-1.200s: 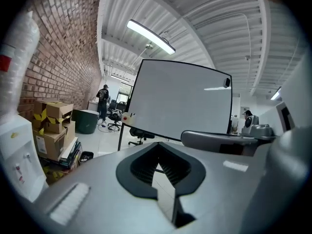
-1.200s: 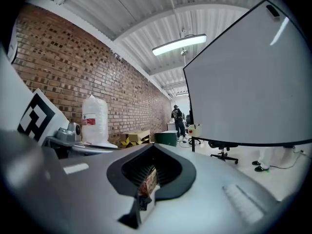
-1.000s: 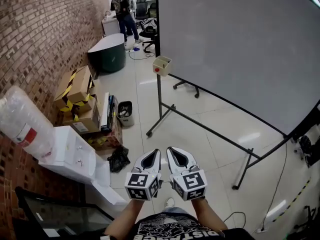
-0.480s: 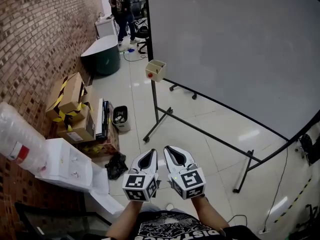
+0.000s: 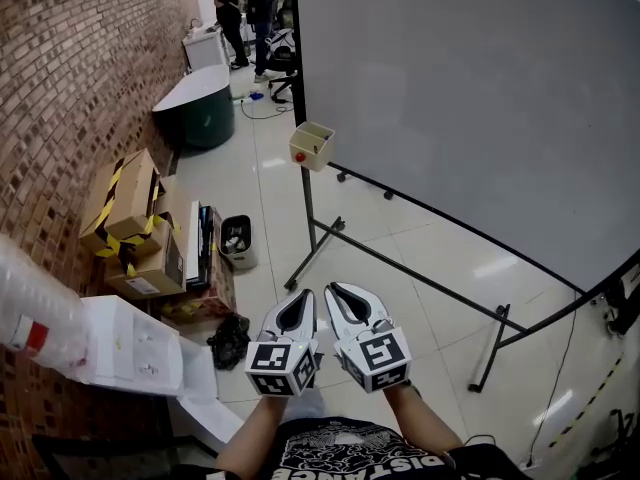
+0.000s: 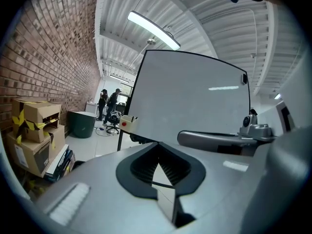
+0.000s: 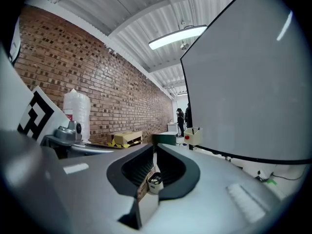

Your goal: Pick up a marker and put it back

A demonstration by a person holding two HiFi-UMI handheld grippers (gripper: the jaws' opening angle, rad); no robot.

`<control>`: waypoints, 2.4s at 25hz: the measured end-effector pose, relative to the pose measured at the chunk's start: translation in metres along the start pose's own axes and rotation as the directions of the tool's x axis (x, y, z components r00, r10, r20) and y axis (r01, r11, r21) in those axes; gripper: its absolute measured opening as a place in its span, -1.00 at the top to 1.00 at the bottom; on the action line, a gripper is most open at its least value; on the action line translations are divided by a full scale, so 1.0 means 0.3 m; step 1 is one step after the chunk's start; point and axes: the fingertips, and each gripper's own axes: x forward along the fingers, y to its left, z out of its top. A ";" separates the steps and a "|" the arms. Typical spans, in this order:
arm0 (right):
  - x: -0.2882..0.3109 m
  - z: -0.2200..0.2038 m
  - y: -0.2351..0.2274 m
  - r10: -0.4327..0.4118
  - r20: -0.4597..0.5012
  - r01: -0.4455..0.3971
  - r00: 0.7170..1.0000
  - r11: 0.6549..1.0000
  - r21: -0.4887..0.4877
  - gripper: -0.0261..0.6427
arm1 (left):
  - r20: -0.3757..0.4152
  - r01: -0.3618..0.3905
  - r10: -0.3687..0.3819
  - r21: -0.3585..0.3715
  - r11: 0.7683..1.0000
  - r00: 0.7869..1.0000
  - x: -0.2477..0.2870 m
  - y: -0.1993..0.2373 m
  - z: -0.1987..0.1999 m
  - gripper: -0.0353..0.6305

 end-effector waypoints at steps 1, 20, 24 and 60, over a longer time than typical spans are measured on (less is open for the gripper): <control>0.031 0.004 -0.014 -0.003 0.001 0.003 1.000 1.000 -0.003 0.92 | 0.000 0.003 -0.003 0.001 1.000 1.000 0.027 0.018 0.009 0.88; 0.602 0.118 -0.209 -0.137 0.003 0.137 0.991 0.990 -0.029 0.90 | 0.005 0.114 -0.114 0.020 0.993 0.993 0.432 0.371 0.229 0.88; 0.697 0.125 -0.252 -0.165 0.004 0.165 0.986 0.986 -0.032 0.88 | 0.016 0.129 -0.129 0.031 0.991 0.991 0.485 0.430 0.264 0.88; 1.223 0.047 -0.812 -0.369 0.043 0.372 0.928 0.926 -0.064 0.57 | 0.007 0.115 -0.115 0.065 0.991 0.993 0.970 0.663 0.372 0.87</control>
